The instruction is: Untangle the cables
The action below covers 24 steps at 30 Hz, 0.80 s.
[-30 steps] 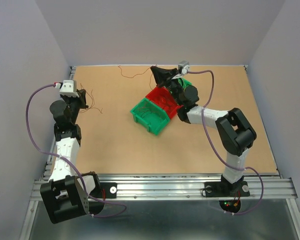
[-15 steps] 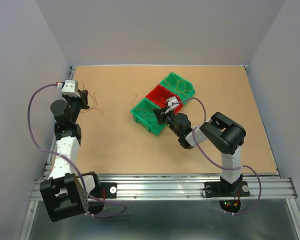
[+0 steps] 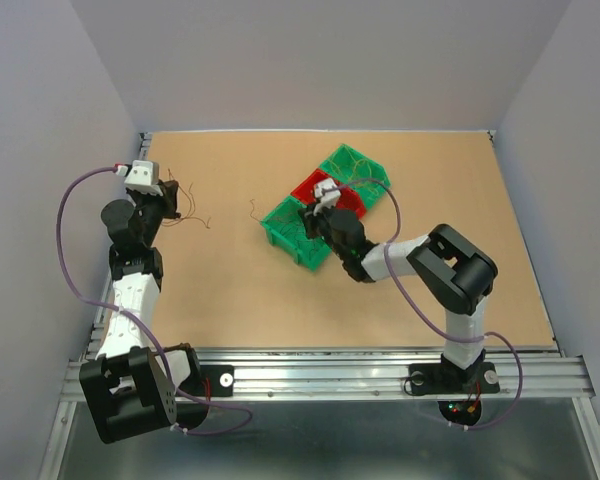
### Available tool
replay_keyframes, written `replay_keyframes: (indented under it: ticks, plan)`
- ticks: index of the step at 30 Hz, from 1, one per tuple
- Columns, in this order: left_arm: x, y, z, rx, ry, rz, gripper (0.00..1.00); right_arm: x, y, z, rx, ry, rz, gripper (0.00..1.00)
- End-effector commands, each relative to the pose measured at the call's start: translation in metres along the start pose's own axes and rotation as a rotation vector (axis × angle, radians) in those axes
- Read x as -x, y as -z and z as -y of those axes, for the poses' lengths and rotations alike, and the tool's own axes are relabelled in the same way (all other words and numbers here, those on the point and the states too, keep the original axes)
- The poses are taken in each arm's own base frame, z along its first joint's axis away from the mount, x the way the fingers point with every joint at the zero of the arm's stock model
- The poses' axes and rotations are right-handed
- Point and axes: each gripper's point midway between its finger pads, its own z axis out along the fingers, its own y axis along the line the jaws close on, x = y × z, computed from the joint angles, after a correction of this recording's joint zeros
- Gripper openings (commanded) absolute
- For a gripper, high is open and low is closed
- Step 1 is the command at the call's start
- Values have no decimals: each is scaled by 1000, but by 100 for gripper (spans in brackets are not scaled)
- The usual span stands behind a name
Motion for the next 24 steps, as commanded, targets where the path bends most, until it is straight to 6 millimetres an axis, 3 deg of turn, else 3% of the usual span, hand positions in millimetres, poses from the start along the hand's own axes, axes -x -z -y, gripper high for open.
replay_keyframes:
  ticks: [1, 3, 6, 11, 14, 18, 24]
  plan:
    - [24, 0, 12, -54, -52, 62, 0, -3, -37, -12, 18, 74, -261, 1]
    - [24, 1, 14, -67, -62, 57, 0, -37, -38, -13, 32, 96, -416, 1]
    - [22, 2, 17, -78, -68, 54, 0, -62, -28, -13, 46, 104, -518, 1]
    - [19, -1, 20, -95, -69, 43, 0, -81, -7, -12, 67, 121, -619, 1]
    - [15, -4, 21, -105, -66, 28, 0, -103, 9, -10, 92, 143, -722, 1]
    - [11, -8, 23, -118, -63, 4, 0, -121, 0, -5, 72, 163, -768, 1]
    - [9, -8, 24, -126, -77, -12, 0, -103, -8, -11, 87, 156, -731, 3]
